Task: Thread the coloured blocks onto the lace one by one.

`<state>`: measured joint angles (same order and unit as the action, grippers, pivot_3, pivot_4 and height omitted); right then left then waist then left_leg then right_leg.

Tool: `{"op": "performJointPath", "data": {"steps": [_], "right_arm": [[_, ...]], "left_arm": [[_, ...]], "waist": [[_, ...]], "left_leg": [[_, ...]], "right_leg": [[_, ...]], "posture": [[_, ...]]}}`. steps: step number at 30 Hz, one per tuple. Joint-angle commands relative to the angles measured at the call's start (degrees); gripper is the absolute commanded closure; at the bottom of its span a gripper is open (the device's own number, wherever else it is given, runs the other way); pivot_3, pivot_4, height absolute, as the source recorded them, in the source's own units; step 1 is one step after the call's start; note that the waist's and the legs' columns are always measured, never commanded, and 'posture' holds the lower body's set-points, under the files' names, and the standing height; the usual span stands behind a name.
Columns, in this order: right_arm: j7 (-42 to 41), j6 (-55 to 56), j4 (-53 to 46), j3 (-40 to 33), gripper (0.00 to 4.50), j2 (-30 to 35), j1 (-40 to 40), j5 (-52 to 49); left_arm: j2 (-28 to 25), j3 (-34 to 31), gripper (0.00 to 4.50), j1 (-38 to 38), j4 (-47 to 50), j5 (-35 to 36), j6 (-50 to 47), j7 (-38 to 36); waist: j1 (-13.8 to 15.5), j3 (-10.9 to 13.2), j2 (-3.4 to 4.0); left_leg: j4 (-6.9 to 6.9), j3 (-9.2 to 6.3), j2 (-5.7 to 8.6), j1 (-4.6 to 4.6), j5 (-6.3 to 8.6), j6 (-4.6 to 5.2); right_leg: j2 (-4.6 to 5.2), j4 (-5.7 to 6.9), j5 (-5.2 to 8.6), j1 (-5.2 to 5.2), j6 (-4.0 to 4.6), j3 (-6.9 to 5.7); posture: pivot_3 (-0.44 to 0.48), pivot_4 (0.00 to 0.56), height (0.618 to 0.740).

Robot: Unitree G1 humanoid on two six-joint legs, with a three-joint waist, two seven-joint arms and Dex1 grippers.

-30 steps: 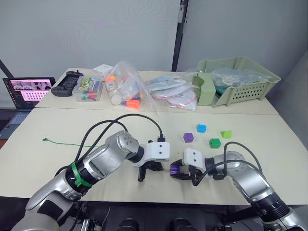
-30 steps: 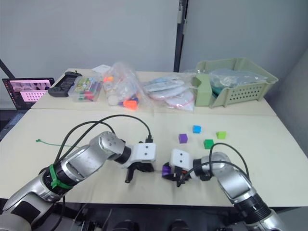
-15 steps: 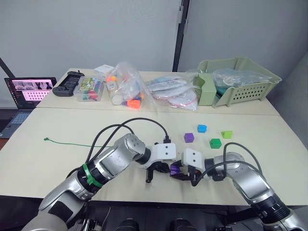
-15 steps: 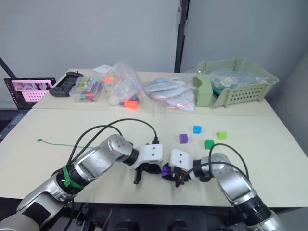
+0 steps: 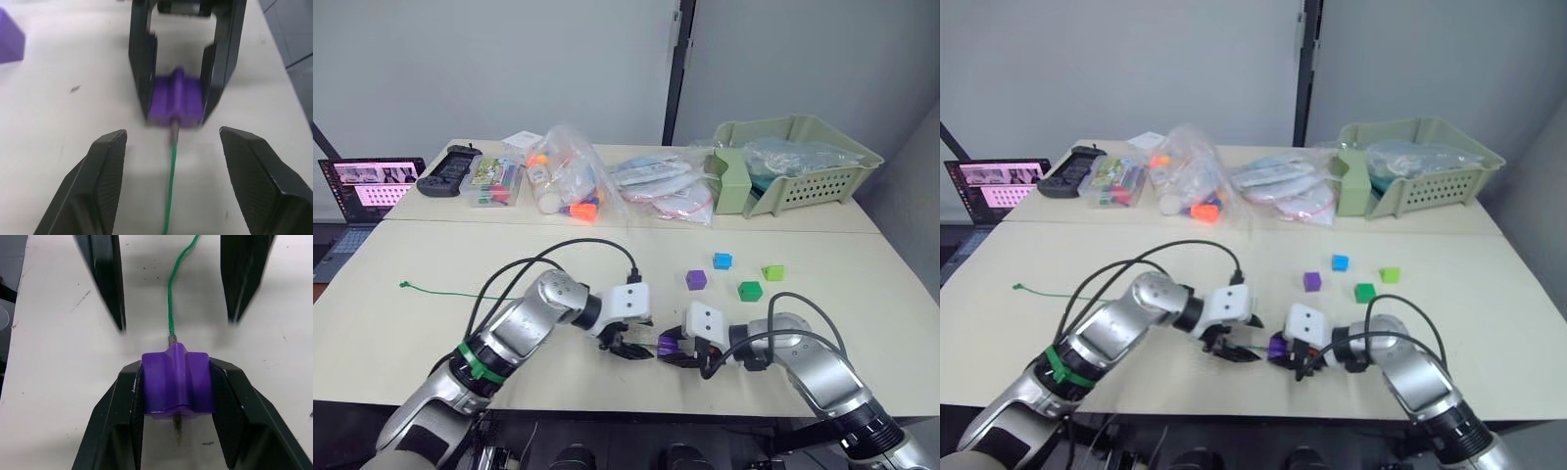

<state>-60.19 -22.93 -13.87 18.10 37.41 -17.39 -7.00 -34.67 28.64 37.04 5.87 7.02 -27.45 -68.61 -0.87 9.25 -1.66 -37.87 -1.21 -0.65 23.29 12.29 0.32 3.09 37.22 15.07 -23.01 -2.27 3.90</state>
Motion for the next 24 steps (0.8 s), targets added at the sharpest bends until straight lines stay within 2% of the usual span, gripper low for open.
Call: {"op": "performJointPath", "data": {"steps": [1, 10, 13, 19, 20, 24], "right_arm": [[-0.2, -0.6, -0.6, 0.2, 3.12, 0.5, 0.7, -0.2], [0.1, -1.4, -0.9, -0.2, 3.12, 0.7, 0.3, -0.6], [0.2, -1.6, -1.2, -0.3, 3.12, 0.9, 0.4, -0.7], [0.5, -2.0, -1.6, -0.5, 3.12, 1.1, 0.7, -0.7], [0.7, -2.1, -1.6, -0.5, 3.12, 1.0, 0.7, -0.8], [1.0, -2.1, -1.5, -0.4, 3.12, 0.8, 0.8, -0.7]], "left_arm": [[-1.0, -1.7, 1.49, -1.1, -1.6, -0.6, 6.4, -1.3], [3.1, -1.8, 1.49, -4.0, -10.1, -2.9, 14.5, 1.6], [3.4, -2.0, 2.31, -4.4, -11.4, -2.9, 15.5, 0.3], [4.9, -2.9, 4.3, -5.1, -10.1, -1.2, 14.6, 0.0], [5.5, -3.2, 4.5, -5.1, -9.6, -0.9, 14.2, 0.2], [6.6, -3.2, 4.5, -5.0, -9.2, -1.9, 14.3, 0.4]], "waist": [[0.0, 0.0, 0.0], [0.1, 0.0, 0.0], [0.1, 0.0, 0.0], [0.1, 0.0, 0.0], [0.1, 0.0, 0.0], [0.1, 0.0, 0.0]], "left_leg": [[0.0, 0.0, 0.0, 0.0, 0.0, 0.0], [0.0, 0.01, 0.01, 0.02, 0.0, 0.0], [0.0, 0.01, 0.02, 0.01, 0.0, 0.0], [-0.01, 0.01, 0.02, 0.0, 0.0, 0.0], [0.0, 0.01, 0.02, 0.01, 0.0, 0.0], [-0.01, 0.01, 0.02, 0.01, 0.0, 0.0]], "right_leg": [[0.0, 0.0, 0.0, 0.0, 0.0, 0.0], [0.01, 0.01, 0.0, -0.02, 0.0, 0.0], [0.01, 0.0, 0.0, 0.02, 0.0, 0.0], [0.01, 0.0, 0.0, 0.01, 0.0, 0.0], [0.02, 0.0, 0.0, 0.01, 0.0, 0.0], [0.02, 0.0, -0.01, 0.01, 0.0, 0.0]], "posture": [[0.0, 0.15, 0.74], [0.0, 0.15, 0.74], [0.0, 0.15, 0.74], [0.0, 0.15, 0.74], [0.0, 0.15, 0.74], [0.0, 0.15, 0.74]]}}
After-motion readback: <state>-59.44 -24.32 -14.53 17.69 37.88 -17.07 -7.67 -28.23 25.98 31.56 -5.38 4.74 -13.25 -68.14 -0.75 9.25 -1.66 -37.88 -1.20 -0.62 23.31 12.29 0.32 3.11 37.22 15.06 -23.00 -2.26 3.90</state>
